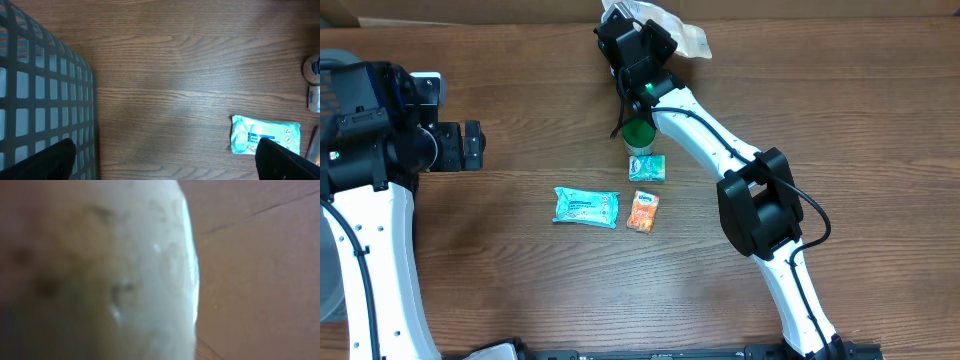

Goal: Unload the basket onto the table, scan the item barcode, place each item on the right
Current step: 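Hold the mushroom bag under the scanner with right gripper, then carry the mushroom bag right and drop it on the table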

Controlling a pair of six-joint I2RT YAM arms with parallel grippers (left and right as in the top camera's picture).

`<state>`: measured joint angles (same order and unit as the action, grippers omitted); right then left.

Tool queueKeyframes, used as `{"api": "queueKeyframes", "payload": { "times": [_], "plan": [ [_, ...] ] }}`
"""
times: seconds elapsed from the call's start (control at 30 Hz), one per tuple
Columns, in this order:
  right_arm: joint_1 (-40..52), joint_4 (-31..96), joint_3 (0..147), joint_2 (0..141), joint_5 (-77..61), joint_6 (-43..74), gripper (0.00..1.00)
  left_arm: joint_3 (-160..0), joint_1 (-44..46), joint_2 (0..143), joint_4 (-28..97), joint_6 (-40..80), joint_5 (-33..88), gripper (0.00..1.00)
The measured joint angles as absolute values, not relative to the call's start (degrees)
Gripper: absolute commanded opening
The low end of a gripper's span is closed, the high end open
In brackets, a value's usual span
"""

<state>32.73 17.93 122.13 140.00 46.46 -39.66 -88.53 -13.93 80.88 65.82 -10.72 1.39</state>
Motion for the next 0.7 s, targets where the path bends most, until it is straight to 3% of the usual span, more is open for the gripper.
{"api": "queueKeyframes", "payload": {
  "times": [0.13, 0.33, 0.53, 0.7],
  "plan": [
    [32.73, 24.10, 121.97, 137.47, 43.68, -39.38, 0.04, -88.53, -13.93, 80.88, 65.84, -10.72, 1.41, 1.00],
    [32.77, 35.42, 121.36, 120.42, 35.03, -30.13, 0.04, -88.55, -13.91, 80.88, 65.80, -10.72, 1.39, 1.00],
    [31.16, 49.32, 121.67, 95.64, 12.08, -11.33, 0.04, -88.55, -13.91, 80.88, 65.82, -10.72, 1.39, 1.00],
    [22.72, 64.18, 122.26, 84.20, -5.65, -3.27, 0.04, -88.55, -13.93, 80.88, 65.84, -10.72, 1.39, 1.00]
  ]
}}
